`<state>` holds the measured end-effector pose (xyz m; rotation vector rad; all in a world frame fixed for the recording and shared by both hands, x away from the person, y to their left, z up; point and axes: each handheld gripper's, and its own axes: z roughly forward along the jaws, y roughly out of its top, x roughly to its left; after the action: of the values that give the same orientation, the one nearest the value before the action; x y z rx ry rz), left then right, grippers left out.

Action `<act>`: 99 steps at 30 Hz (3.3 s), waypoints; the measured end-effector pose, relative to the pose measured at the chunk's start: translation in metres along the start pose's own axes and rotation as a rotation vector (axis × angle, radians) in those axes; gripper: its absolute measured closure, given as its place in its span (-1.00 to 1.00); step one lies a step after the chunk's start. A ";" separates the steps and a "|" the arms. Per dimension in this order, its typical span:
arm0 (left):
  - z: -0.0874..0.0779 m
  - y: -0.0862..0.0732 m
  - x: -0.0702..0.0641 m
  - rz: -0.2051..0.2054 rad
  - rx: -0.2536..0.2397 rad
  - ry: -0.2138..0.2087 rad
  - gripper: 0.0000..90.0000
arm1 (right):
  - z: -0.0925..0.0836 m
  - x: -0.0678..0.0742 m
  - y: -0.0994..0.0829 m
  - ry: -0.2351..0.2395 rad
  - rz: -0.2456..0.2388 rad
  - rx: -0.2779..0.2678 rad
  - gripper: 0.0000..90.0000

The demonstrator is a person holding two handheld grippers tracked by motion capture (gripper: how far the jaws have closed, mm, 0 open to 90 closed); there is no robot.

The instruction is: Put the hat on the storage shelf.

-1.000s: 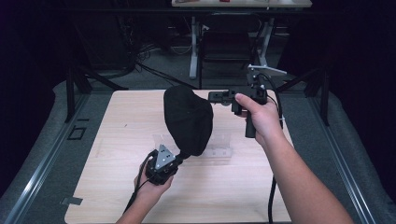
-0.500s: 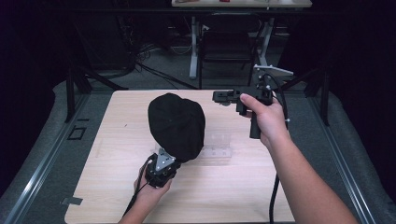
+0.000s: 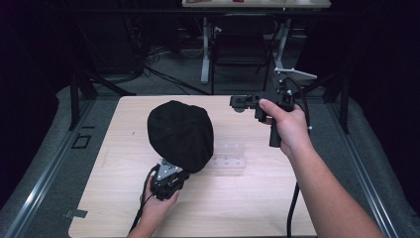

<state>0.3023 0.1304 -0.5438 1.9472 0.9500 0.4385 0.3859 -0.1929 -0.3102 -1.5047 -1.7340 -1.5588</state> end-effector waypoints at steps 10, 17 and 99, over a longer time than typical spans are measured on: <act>0.000 -0.002 0.002 -0.021 -0.005 -0.009 0.87 | -0.004 0.002 -0.001 -0.007 -0.016 0.003 0.72; -0.012 0.000 0.005 -0.034 -0.013 -0.016 0.81 | -0.010 0.002 -0.002 -0.028 -0.027 0.002 0.71; -0.085 -0.057 0.077 -0.212 -0.039 0.168 0.02 | -0.033 -0.131 -0.177 -0.671 -0.443 -0.021 0.31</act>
<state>0.2737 0.2552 -0.5514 1.7723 1.2325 0.4985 0.2697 -0.2496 -0.4916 -1.8920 -2.5703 -1.3289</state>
